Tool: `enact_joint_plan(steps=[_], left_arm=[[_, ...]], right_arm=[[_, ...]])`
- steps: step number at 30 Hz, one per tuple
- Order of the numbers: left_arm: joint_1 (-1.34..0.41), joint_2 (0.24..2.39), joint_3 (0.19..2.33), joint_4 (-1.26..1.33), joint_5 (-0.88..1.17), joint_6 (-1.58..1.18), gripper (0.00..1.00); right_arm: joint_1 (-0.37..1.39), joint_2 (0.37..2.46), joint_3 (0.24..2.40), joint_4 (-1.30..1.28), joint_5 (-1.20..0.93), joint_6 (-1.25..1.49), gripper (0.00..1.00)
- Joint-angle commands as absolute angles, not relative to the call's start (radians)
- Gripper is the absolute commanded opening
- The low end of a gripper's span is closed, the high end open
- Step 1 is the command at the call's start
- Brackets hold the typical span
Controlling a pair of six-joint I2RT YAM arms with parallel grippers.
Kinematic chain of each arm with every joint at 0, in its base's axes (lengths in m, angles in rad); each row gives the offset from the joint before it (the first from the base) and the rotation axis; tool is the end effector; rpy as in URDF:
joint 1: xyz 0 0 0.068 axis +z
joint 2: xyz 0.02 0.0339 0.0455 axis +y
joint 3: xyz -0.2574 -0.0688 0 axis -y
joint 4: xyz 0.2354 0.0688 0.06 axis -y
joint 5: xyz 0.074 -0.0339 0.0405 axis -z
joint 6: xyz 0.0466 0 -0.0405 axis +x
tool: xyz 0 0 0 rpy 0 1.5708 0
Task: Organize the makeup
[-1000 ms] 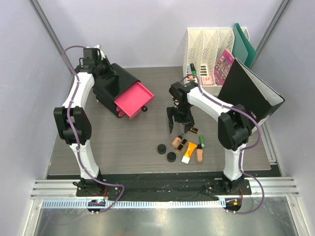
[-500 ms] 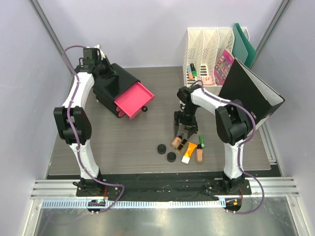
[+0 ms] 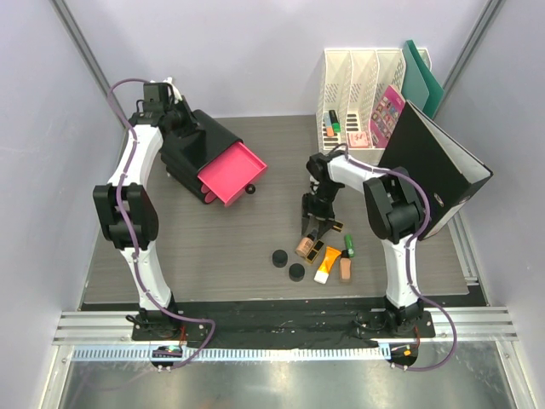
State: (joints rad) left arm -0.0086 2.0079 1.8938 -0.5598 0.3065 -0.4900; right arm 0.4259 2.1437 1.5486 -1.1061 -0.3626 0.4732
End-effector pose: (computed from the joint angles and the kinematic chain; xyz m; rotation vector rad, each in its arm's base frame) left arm 0.4621 -0.0180 0.3056 -0.3777 2.2474 -0.6100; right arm 0.3327 0.1691 0.1310 -0.1012 -2.8407 -0.3886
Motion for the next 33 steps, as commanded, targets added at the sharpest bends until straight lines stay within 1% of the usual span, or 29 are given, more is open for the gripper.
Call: enact_joint_plan(steps=[1, 2, 3, 6, 8, 9, 18, 25, 28, 33], left_arm=[[-0.003, 2.106, 1.856, -0.784, 0.253, -0.448, 0.00], [-0.005, 2.109, 1.859, -0.785, 0.250, -0.445, 0.00], [-0.005, 2.109, 1.865, -0.788, 0.253, -0.445, 0.00], [-0.003, 2.114, 1.879, -0.796, 0.247, -0.443, 0.00], [-0.003, 2.117, 1.884, -0.801, 0.247, -0.440, 0.00], [-0.003, 2.120, 1.887, -0.801, 0.245, -0.440, 0.00], [0.025, 2.121, 1.894, -0.805, 0.249, -0.437, 0.00], [0.026, 2.125, 1.893, -0.802, 0.255, -0.442, 0.00], [0.026, 2.129, 1.896, -0.801, 0.256, -0.439, 0.00], [0.026, 2.131, 1.901, -0.801, 0.261, -0.442, 0.00]], right_arm=[[0.430, 2.148, 1.598, -1.104, -0.390, 0.469, 0.43], [0.431, 2.149, 1.601, -1.104, -0.391, 0.469, 0.38], [0.430, 2.152, 1.605, -1.103, -0.390, 0.469, 0.31], [0.431, 2.161, 1.644, -1.103, -0.390, 0.469, 0.18], [0.431, 2.171, 1.670, -1.103, -0.391, 0.466, 0.13], [0.431, 2.177, 1.704, -1.103, -0.393, 0.463, 0.09], [0.431, 2.203, 1.934, -1.117, -0.393, 0.456, 0.04], [0.430, 2.148, 2.023, -1.115, -0.379, 0.420, 0.01], [0.426, 2.134, 2.088, -1.112, -0.408, 0.426, 0.01], [0.420, 2.149, 2.267, -1.114, -0.482, 0.454, 0.01]])
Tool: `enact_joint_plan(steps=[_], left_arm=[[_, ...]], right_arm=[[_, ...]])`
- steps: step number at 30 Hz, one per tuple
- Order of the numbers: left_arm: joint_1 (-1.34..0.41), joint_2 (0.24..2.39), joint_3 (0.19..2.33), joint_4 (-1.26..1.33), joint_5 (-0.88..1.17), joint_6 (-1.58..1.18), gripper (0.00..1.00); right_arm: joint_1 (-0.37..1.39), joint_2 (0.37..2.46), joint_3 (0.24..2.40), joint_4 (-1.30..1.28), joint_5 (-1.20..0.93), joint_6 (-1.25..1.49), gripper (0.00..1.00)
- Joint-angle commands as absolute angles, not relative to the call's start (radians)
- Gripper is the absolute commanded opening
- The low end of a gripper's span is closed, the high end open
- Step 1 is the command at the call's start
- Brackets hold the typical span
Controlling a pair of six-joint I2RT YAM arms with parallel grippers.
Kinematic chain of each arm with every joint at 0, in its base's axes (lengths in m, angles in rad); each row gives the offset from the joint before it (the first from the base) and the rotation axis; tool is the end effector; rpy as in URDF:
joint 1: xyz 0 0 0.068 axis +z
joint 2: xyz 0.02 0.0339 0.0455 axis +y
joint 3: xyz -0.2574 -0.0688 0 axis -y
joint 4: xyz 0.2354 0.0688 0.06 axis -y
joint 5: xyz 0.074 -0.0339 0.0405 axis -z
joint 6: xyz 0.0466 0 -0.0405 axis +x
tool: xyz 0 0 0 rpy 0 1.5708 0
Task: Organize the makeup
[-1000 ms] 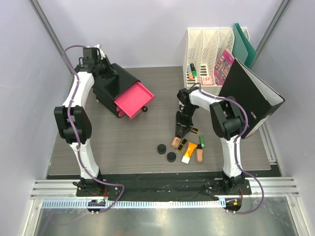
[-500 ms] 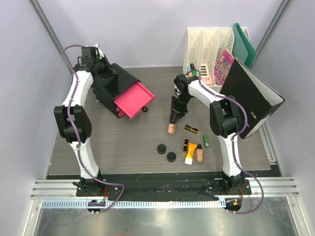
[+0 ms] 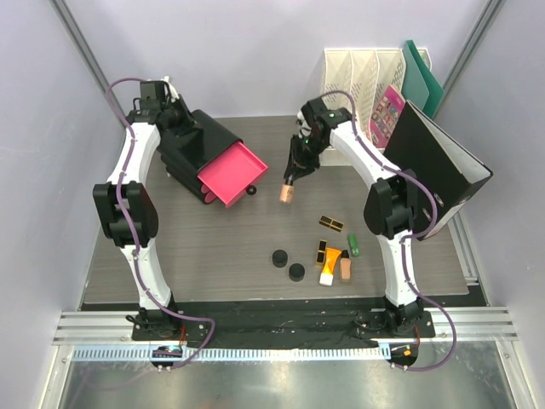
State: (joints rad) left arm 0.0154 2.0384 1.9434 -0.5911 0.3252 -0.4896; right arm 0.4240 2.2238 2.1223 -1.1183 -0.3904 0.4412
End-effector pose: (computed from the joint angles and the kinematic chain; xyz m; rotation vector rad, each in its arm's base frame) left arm 0.4676 -0.0077 0.3058 -0.3983 2.2533 -0.6176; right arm 0.4092 0.2041 0.2438 -0.0767 2.8977 0.7354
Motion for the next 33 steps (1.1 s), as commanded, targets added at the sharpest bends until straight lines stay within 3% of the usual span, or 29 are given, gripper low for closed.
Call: enact_joint_plan(steps=[1, 8, 16, 33], left_arm=[[0.026, 2.132, 1.904, -0.802, 0.264, -0.445, 0.00], [0.026, 2.137, 1.907, -0.796, 0.271, -0.449, 0.00], [0.026, 2.132, 1.895, -0.792, 0.279, -0.453, 0.00], [0.029, 2.158, 1.930, -0.799, 0.279, -0.454, 0.00]], right_arm=[[0.420, 2.146, 2.284, -1.112, -0.492, 0.457, 0.01], [0.422, 2.108, 2.295, -0.994, -0.641, 0.465, 0.01], [0.443, 2.117, 2.237, -0.655, -0.738, 0.650, 0.01], [0.569, 2.325, 2.322, -0.601, -0.669, 0.724, 0.01]])
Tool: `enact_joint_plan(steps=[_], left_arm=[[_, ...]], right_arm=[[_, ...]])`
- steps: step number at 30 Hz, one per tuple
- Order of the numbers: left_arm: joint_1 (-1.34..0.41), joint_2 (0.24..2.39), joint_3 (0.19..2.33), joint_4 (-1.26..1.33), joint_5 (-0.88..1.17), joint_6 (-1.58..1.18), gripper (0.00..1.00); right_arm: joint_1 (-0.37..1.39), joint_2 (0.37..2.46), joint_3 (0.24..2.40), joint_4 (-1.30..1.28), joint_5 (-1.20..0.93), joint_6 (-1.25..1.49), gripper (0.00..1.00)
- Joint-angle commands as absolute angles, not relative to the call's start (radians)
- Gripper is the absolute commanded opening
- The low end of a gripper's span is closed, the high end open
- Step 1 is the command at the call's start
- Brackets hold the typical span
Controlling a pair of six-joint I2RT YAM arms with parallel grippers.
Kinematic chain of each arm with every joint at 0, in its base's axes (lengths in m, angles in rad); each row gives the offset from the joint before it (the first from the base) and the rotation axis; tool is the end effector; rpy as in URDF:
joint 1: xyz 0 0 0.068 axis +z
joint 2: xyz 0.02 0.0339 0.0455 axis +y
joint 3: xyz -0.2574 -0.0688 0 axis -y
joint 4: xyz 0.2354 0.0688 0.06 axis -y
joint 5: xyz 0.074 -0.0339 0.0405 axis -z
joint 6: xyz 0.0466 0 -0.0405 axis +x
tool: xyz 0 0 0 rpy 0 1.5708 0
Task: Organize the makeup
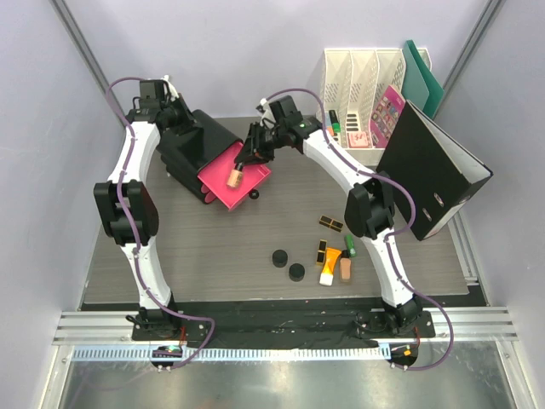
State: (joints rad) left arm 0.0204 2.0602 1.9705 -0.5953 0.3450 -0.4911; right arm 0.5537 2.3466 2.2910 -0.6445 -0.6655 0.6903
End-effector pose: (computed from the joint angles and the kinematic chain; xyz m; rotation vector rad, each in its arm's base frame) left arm 0.4723 -0.0061 0.3048 -0.3943 2.2525 -0.6382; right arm 0.4299 0.2996 0.2728 -0.2266 2.4815 1.3577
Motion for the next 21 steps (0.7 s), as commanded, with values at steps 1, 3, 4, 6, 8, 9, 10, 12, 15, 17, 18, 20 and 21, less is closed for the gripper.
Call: enact_joint_plan(steps=[1, 3, 4, 6, 8, 9, 10, 12, 15, 17, 18, 20, 21], left_arm=[[0.028, 2.158, 1.930, -0.799, 0.279, -0.456, 0.00], [0.028, 2.158, 1.930, -0.798, 0.279, -0.456, 0.00], [0.026, 2.158, 1.930, -0.798, 0.278, -0.456, 0.00], [0.028, 2.157, 1.931, -0.801, 0.275, -0.453, 0.00], [0.029, 2.157, 1.933, -0.802, 0.265, -0.451, 0.00], [0.029, 2.154, 1.933, -0.802, 0.267, -0.451, 0.00], [0.031, 2.154, 1.934, -0.804, 0.267, -0.453, 0.00], [0.035, 2.154, 1.940, -0.804, 0.267, -0.456, 0.00], [0.038, 2.160, 1.951, -0.808, 0.271, -0.457, 0.00], [0.038, 2.161, 1.954, -0.808, 0.273, -0.457, 0.00], [0.038, 2.163, 1.954, -0.808, 0.273, -0.459, 0.00], [0.038, 2.164, 1.954, -0.810, 0.273, -0.457, 0.00], [0.038, 2.166, 1.954, -0.813, 0.272, -0.457, 0.00]], right_arm=[[0.574, 2.330, 2.321, -0.603, -0.666, 0.726, 0.01], [0.580, 2.332, 2.313, -0.603, -0.660, 0.729, 0.01], [0.584, 2.332, 2.303, -0.604, -0.658, 0.729, 0.01], [0.589, 2.333, 2.296, -0.606, -0.647, 0.730, 0.01], [0.594, 2.332, 2.283, -0.612, -0.638, 0.742, 0.01], [0.597, 2.332, 2.280, -0.618, -0.631, 0.744, 0.01], [0.600, 2.332, 2.275, -0.626, -0.614, 0.745, 0.02], [0.604, 2.330, 2.273, -0.659, -0.589, 0.744, 0.02], [0.607, 2.330, 2.278, -0.709, -0.543, 0.730, 0.07], [0.606, 2.332, 2.278, -0.724, -0.522, 0.729, 0.08], [0.607, 2.332, 2.279, -0.726, -0.520, 0.732, 0.11], [0.607, 2.335, 2.284, -0.730, -0.522, 0.735, 0.14], [0.606, 2.335, 2.284, -0.732, -0.523, 0.736, 0.21]])
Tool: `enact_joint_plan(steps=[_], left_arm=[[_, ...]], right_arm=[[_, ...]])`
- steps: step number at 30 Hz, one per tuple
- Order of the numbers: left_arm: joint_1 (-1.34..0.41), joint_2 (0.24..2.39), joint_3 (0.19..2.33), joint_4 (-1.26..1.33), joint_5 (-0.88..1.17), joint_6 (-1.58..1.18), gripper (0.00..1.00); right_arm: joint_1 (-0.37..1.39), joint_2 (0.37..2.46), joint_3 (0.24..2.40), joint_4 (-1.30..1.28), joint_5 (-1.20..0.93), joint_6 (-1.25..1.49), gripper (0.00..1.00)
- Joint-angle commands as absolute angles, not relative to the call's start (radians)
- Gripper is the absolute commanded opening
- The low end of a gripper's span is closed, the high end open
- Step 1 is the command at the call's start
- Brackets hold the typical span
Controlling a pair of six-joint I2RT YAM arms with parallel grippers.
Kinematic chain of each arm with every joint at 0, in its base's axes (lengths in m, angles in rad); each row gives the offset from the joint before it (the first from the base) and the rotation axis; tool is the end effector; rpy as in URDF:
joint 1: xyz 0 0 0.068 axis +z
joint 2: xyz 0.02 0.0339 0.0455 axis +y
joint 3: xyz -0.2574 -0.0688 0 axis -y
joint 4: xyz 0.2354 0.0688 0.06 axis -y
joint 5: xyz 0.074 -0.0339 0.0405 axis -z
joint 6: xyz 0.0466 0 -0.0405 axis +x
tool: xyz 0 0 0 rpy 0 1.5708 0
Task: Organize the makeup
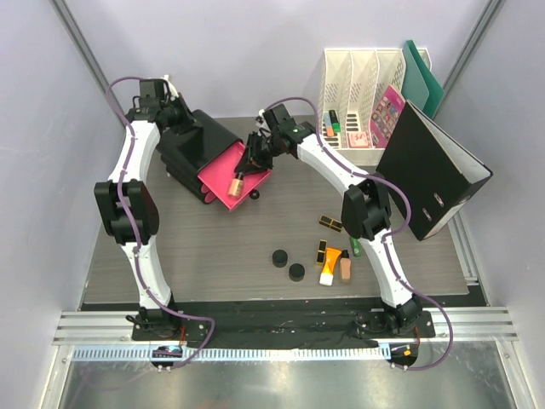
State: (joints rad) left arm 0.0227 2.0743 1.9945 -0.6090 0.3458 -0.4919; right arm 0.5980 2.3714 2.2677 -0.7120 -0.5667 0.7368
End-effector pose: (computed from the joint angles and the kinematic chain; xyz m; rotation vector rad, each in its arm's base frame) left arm 0.4748 -0.0050 0.3051 -0.3989 2.2553 -0.6382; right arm 0.4180 0.3150 0.2455 -0.1198 2.6269 1.2387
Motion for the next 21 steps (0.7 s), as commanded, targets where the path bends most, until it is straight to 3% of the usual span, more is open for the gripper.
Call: enact_joint_plan(steps=[1, 3, 7, 21], left_arm=[[0.037, 2.164, 1.956, -0.813, 0.272, -0.457, 0.00], [0.040, 2.166, 1.957, -0.819, 0.272, -0.456, 0.00], [0.041, 2.168, 1.960, -0.822, 0.265, -0.456, 0.00], [0.052, 2.186, 1.999, -0.854, 0.255, -0.456, 0.00]], right_arm=[[0.607, 2.333, 2.286, -0.736, -0.520, 0.736, 0.28], [0.607, 2.329, 2.284, -0.745, -0.505, 0.727, 0.46], [0.606, 2.313, 2.296, -0.767, -0.469, 0.715, 0.62], [0.604, 2.277, 2.414, -0.871, -0.299, 0.672, 0.70]])
